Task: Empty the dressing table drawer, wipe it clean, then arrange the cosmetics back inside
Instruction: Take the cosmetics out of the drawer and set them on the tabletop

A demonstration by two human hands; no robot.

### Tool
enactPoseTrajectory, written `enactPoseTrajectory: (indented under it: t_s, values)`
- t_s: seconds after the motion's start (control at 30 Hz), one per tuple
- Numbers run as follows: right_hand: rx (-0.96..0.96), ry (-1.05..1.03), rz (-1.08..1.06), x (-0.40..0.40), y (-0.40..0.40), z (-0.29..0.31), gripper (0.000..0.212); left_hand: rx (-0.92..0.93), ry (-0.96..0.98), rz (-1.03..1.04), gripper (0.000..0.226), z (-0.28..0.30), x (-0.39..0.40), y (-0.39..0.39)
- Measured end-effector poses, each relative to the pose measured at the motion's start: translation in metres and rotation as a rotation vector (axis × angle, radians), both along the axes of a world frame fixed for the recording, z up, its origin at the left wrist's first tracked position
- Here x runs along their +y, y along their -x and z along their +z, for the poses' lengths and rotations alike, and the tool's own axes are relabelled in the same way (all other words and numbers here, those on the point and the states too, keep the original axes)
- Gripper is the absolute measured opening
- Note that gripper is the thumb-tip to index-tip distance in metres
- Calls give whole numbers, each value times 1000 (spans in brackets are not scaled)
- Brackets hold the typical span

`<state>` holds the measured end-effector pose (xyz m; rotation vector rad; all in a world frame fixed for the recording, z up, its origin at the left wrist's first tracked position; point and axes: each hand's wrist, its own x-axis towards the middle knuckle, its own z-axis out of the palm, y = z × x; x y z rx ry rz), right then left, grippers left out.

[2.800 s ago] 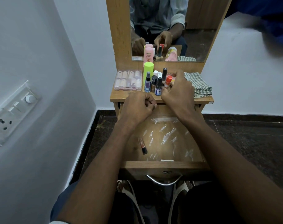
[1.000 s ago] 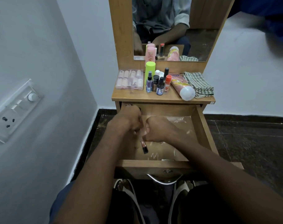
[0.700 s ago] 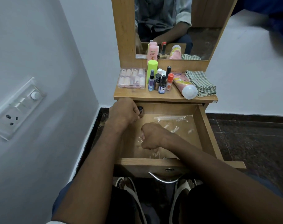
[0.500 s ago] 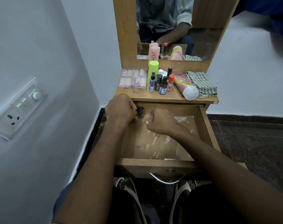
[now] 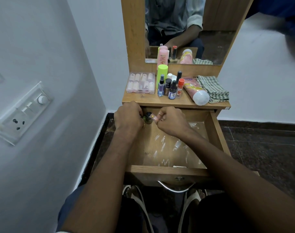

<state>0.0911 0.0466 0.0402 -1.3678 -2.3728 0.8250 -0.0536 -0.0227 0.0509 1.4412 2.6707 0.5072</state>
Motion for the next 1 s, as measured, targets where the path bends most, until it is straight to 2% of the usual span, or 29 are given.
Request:
enactPoseTrajectory:
  t_s: [0.17, 0.37, 0.47, 0.6, 0.8, 1.0]
  values:
    - [53, -60, -16, -1, -2, 6, 3, -110, -2, -104, 21, 20, -4, 6]
    - [193, -266, -43, 0, -8, 29, 5, -306, -156, -151, 20, 66, -15, 30]
    - [239, -417, -38, 5, -4, 40, 7, -293, -356, -90, 19, 74, -9, 35]
    - [204, -459, -17, 11, 10, 46, 6, -248, -520, -42, 16, 63, 8, 28]
    - [117, -432, -23, 18, 25, 53, 6, -189, -578, -31, 21, 46, 25, 22]
    - [114, -424, -15, 24, 29, 56, 14, -264, -531, -72, 31, 32, 33, 29]
